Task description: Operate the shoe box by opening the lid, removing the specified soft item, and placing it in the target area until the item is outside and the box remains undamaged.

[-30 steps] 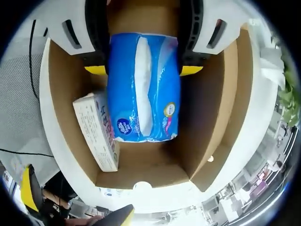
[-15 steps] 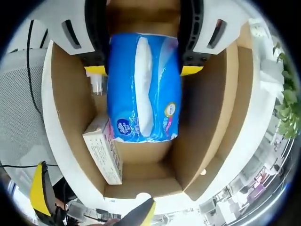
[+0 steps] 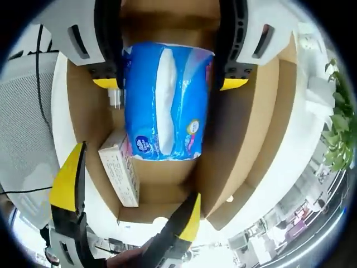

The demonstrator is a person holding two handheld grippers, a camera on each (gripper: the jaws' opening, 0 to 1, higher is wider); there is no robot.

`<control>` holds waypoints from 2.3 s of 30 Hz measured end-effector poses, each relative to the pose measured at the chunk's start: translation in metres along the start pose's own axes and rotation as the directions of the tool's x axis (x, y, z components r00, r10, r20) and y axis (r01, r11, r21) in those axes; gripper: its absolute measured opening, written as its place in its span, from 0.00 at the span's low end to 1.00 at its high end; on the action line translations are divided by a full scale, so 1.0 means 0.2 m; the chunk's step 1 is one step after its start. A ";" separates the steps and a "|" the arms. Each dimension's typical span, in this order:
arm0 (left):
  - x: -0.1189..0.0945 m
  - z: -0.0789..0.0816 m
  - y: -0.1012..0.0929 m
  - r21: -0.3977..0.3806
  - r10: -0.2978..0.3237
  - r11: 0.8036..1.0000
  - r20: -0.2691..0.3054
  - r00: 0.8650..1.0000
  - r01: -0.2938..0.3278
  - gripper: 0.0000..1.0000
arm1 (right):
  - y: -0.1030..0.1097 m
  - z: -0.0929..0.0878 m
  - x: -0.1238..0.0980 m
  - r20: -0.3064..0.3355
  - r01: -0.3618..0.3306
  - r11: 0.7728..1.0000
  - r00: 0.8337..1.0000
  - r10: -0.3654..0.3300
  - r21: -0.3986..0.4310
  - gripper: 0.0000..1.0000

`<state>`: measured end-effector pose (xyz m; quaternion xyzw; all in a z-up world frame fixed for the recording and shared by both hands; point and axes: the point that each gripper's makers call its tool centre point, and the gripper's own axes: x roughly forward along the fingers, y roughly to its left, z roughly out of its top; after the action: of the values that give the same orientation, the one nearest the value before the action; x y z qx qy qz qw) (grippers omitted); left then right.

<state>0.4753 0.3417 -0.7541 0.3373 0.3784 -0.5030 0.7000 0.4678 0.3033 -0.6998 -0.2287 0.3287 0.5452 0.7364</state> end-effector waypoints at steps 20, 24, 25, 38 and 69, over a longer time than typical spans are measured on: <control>0.10 -0.03 0.03 -0.062 -0.040 0.997 0.027 0.999 0.042 0.69 | 0.00 -0.15 0.28 -0.242 -0.144 0.968 0.966 0.091 -0.208 0.71; 0.12 -0.03 0.02 -0.066 -0.060 0.996 0.037 0.998 0.062 0.68 | 0.00 -0.18 0.31 -0.269 -0.167 0.959 0.958 0.103 -0.229 0.71; 0.12 -0.03 0.02 -0.070 -0.063 0.995 0.041 0.997 0.066 0.68 | -0.02 -0.17 0.32 -0.256 -0.153 0.964 0.962 0.095 -0.219 0.72; 0.18 -0.03 0.02 -0.010 -0.109 0.994 0.034 0.993 0.109 0.65 | -0.06 -0.24 0.36 -0.304 -0.185 0.949 0.947 0.103 -0.254 0.72; 0.06 0.05 -0.02 -0.016 -0.093 0.995 0.072 0.993 0.094 0.46 | -0.06 -0.17 0.28 -0.247 -0.163 0.958 0.963 0.103 -0.236 0.43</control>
<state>0.4762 0.3280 -0.7599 0.2943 0.3738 -0.5432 0.6919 0.4811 0.3132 -0.7632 -0.3607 0.3547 0.6008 0.6189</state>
